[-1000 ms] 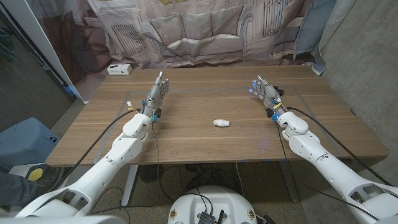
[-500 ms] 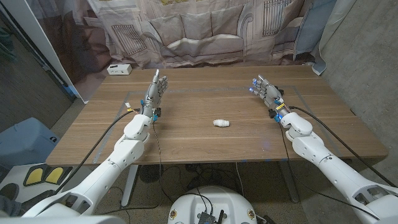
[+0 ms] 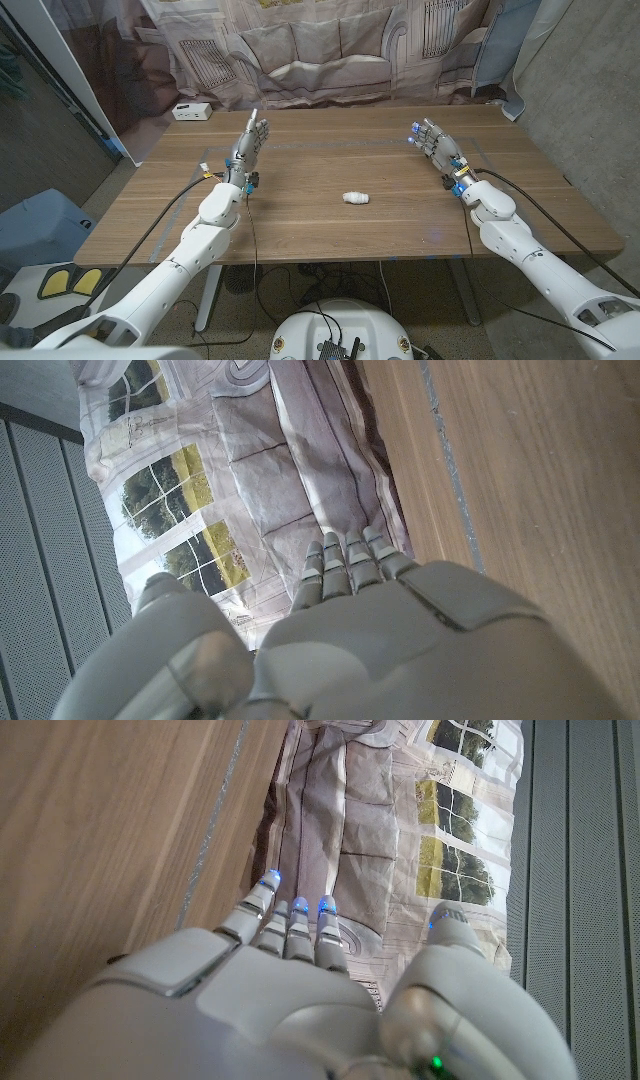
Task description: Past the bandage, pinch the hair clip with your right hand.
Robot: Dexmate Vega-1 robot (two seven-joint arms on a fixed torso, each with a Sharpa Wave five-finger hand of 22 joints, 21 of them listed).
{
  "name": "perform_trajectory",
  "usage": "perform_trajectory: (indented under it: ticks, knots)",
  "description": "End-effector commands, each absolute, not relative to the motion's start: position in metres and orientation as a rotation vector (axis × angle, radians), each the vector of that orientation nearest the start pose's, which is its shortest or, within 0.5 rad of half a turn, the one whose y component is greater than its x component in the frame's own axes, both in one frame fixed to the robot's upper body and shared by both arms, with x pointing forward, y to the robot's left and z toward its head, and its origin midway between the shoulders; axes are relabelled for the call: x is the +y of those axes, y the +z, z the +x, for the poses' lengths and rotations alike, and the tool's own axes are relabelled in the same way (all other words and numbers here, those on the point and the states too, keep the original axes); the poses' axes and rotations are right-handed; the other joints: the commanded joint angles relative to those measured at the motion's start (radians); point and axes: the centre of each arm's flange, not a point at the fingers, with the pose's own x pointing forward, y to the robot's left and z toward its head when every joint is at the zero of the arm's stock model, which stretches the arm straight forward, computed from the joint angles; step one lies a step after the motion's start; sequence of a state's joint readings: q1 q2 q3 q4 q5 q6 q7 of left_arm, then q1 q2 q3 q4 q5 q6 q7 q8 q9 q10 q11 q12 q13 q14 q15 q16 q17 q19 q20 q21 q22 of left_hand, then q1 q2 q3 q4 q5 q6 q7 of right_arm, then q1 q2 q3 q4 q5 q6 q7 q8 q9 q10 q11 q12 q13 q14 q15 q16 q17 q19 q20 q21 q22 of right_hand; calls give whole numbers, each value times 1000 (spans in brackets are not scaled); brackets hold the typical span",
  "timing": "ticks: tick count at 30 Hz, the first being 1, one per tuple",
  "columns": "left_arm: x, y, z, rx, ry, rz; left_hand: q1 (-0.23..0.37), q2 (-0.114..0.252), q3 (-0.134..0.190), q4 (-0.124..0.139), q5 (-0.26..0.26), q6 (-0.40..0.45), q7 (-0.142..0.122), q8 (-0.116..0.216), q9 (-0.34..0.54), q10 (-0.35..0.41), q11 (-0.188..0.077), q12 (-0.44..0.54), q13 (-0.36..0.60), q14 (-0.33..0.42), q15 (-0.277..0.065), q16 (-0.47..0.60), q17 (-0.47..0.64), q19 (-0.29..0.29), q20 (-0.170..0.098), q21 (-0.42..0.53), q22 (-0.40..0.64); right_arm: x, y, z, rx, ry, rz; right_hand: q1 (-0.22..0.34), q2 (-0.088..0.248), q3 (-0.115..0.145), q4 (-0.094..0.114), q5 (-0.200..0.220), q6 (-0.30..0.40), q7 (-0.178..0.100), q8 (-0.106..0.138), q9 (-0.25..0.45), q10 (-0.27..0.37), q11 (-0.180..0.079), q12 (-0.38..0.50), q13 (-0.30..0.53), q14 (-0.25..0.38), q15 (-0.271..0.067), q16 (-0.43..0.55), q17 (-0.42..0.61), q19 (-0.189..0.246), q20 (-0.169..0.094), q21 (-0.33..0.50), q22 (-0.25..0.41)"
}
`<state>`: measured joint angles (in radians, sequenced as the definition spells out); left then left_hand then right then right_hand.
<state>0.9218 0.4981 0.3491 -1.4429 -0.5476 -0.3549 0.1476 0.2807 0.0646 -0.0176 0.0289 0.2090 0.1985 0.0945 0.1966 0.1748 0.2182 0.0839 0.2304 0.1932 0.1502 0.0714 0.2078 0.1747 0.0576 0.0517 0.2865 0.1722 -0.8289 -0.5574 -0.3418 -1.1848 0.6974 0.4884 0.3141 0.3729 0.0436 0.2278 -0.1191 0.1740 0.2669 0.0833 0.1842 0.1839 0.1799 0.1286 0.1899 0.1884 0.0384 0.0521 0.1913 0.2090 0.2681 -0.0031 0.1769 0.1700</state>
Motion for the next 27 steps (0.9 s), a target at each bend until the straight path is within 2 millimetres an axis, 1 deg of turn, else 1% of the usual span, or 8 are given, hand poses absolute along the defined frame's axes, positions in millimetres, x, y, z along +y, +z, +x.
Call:
perform_trajectory:
  ticks: [1,6,10,15,20,22,27]
  knots:
    - [269,-14,615,-703,-125,-15,14,-6,-2,-2,1,8,1,1,3,10,2,6,4,10,1,2,4,8,4,-6,3,-337,-6,624,-791,341,-164,8,-9,0,-8,8,-17,-5,-4,3,-14,-8,-3,4,-10,-4,-3,0,-7,-3,2,2]
    - [270,-8,607,-734,-120,2,15,-6,-2,-4,0,10,2,1,3,12,1,6,4,12,2,1,4,9,6,-8,3,-342,3,624,-815,312,-228,14,-8,2,-13,10,-49,-9,-10,3,-28,-22,-5,4,-8,-12,0,-2,7,-10,10,2]
    - [272,-6,605,-755,-118,5,17,-6,-1,-5,0,12,1,1,3,14,-2,6,4,14,2,1,4,10,6,-9,3,-347,10,626,-828,285,-264,20,-8,3,-17,13,-64,-13,-11,3,-36,-31,-5,3,2,-17,5,-4,23,-15,17,1]
    - [275,-5,602,-777,-114,10,20,-6,-1,-7,-1,20,3,3,4,20,-4,7,4,20,1,1,4,13,8,-12,3,-355,18,630,-848,246,-301,25,-9,4,-21,15,-78,-20,-8,3,-29,-39,2,3,21,-23,12,-5,51,-20,26,0]
    - [277,-5,599,-791,-98,14,24,-4,1,-10,-2,24,2,3,4,27,-6,8,4,26,-1,1,4,14,9,-16,3,-361,20,632,-860,224,-307,28,-8,4,-22,18,-71,-24,0,3,-12,-42,10,3,39,-28,18,-6,70,-24,29,0]
    - [278,-5,598,-794,-92,16,25,-3,1,-10,-2,29,2,5,4,28,-4,8,4,28,-2,1,4,15,9,-16,3,-363,22,633,-865,217,-317,32,-9,5,-25,20,-54,-28,7,4,-5,-43,13,3,44,-30,19,-7,76,-26,30,0]
    - [279,-5,595,-796,-82,25,27,-2,2,-12,-2,34,3,6,4,32,-6,9,4,32,-4,1,4,16,9,-19,3,-368,25,633,-869,202,-346,32,-7,5,-24,21,-49,-29,9,4,1,-46,16,3,50,-34,21,-6,85,-28,31,0]
